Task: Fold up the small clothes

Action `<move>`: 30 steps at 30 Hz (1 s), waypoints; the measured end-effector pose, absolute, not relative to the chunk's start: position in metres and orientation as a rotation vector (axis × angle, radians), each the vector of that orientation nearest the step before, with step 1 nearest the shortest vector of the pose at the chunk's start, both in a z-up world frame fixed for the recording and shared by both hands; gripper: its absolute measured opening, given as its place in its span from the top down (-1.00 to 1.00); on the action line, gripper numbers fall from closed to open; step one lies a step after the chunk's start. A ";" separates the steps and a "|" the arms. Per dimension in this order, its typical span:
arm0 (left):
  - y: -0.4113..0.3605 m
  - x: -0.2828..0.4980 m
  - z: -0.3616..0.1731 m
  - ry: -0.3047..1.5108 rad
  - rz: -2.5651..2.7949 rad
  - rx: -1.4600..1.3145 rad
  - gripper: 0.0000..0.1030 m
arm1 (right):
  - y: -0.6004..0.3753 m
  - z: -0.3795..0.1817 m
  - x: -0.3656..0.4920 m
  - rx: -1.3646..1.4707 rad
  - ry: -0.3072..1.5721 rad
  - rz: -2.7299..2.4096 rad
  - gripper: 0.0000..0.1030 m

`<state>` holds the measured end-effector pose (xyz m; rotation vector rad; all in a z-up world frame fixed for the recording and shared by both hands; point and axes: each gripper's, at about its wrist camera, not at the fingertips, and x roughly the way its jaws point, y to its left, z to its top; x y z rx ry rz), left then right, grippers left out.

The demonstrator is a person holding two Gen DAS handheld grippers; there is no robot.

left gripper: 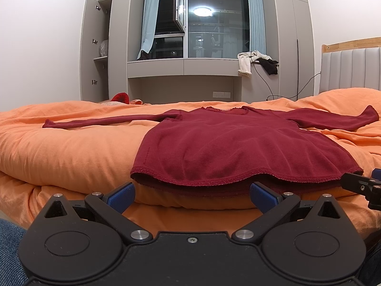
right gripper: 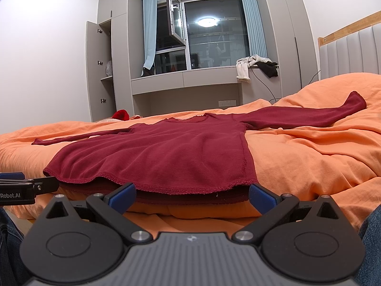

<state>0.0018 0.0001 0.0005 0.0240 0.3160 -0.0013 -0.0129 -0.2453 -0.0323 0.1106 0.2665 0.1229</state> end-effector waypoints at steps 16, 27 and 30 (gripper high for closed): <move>-0.001 0.002 0.000 0.319 0.001 0.019 -0.99 | -0.246 -0.034 -0.009 0.101 0.277 0.127 -1.00; 0.006 0.007 0.001 0.352 0.010 -0.020 -0.99 | -0.234 -0.022 0.000 0.045 0.321 0.124 -1.00; 0.010 0.014 0.002 0.380 0.006 -0.051 -0.99 | -0.235 -0.017 0.005 0.042 0.351 0.135 -1.00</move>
